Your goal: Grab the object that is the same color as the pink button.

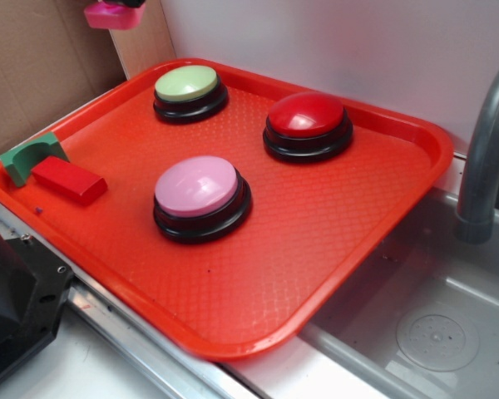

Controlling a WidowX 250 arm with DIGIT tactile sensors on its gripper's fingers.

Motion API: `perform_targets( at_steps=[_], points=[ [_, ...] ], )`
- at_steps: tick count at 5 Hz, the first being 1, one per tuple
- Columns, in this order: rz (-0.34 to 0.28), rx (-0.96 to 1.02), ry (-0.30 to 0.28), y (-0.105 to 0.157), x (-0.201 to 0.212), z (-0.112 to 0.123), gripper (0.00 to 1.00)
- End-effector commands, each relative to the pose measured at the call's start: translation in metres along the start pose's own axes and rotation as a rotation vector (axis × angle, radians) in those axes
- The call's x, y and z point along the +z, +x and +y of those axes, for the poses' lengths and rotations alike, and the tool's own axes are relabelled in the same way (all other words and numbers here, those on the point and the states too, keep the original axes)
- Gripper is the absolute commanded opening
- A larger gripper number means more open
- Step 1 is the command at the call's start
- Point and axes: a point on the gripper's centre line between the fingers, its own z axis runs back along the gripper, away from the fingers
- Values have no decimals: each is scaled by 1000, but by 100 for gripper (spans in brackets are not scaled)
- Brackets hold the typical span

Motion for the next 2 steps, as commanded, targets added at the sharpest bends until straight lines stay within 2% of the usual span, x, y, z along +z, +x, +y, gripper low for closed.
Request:
perform_targets(
  at_steps=[1,2],
  points=[
    [-31,17,9,9,6,1,0],
    [-27,18,11,12,5,2,0]
  ],
)
